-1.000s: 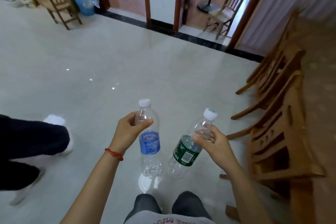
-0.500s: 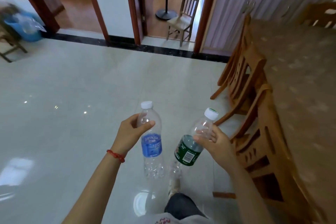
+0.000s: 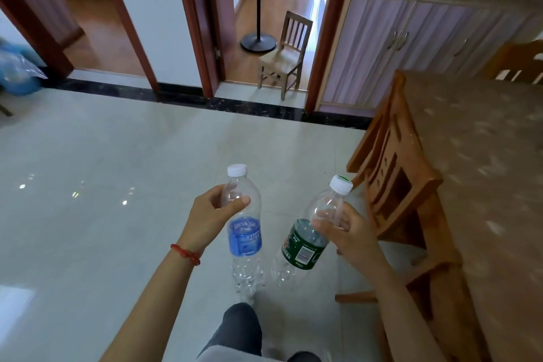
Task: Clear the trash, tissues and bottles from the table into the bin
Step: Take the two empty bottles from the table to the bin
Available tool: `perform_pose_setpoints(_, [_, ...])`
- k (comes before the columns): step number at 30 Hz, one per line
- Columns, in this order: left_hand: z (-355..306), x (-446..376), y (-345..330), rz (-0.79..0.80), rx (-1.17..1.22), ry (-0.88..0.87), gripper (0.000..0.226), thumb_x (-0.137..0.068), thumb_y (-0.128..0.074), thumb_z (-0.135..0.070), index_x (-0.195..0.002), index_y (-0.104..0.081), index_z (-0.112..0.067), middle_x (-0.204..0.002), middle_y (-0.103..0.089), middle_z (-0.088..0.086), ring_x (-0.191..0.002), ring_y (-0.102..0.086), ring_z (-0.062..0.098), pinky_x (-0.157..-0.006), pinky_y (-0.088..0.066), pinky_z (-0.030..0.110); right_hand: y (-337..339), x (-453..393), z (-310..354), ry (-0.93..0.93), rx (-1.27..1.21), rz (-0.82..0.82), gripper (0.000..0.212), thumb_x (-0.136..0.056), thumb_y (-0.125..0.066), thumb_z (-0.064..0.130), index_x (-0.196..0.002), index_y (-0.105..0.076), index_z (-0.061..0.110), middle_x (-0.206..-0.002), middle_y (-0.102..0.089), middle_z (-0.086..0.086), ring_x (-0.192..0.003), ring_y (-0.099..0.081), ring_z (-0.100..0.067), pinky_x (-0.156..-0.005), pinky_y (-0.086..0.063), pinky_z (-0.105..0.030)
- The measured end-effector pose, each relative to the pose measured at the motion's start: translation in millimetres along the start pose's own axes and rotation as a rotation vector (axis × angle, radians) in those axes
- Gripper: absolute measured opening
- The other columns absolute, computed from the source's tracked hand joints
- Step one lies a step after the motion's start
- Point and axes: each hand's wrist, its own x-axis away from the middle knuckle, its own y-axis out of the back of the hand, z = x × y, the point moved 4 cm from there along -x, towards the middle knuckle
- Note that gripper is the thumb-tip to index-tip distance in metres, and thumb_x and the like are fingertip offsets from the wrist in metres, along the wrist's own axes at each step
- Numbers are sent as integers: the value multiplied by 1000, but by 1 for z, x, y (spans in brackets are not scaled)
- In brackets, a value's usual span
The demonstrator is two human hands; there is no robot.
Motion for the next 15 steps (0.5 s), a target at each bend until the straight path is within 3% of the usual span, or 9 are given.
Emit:
perform_pose_setpoints(2, [-6, -40, -3, 15, -2, -6, 24, -77, -68, -25, -99, -60, -27, -94, -66, -7, -86, -61, 1, -67, -45, 16, 0, -35, 4, 0, 2, -4, 43, -70, -70, 41, -108, -55, 26, -100, -63, 15, -90, -60, -2, -52, -45, -5])
perform_pose_setpoints(5, [-16, -104, -7, 38, -2, -16, 21, -77, -68, -25, -94, -59, -31, -93, -67, -8, -84, -61, 1, -65, -45, 15, 2, -93, 15, 4, -4, -33, 41, -71, -71, 38, -107, -52, 34, -103, -65, 12, -95, -60, -2, -64, -48, -6])
perform_pose_setpoints(10, [-43, -210, -7, 70, -32, -25, 21, -77, -69, -23, -95, -60, -29, -91, -66, -8, -84, -60, 0, -67, -46, 15, 8, -190, 43, 3, -19, -93, 58, -67, -71, 41, -118, -54, 20, -104, -66, 9, -99, -62, -7, -69, -52, -11])
perform_pose_setpoints(12, [-56, -249, -8, 90, -52, -48, 19, -77, -69, -22, -90, -60, -32, -89, -66, -11, -80, -61, -2, -62, -46, 7, 11, -225, 55, 4, -40, -111, 61, -64, -71, 46, -117, -54, 21, -102, -66, 12, -97, -62, -4, -67, -50, -8])
perform_pose_setpoints(15, [-71, -301, -13, 104, -70, -56, 18, -77, -69, -22, -92, -61, -28, -87, -66, -12, -79, -61, -1, -61, -45, 7, 17, -269, 66, -11, -50, -130, 63, -62, -70, 50, -117, -54, 24, -105, -65, 13, -97, -61, -2, -65, -48, -5])
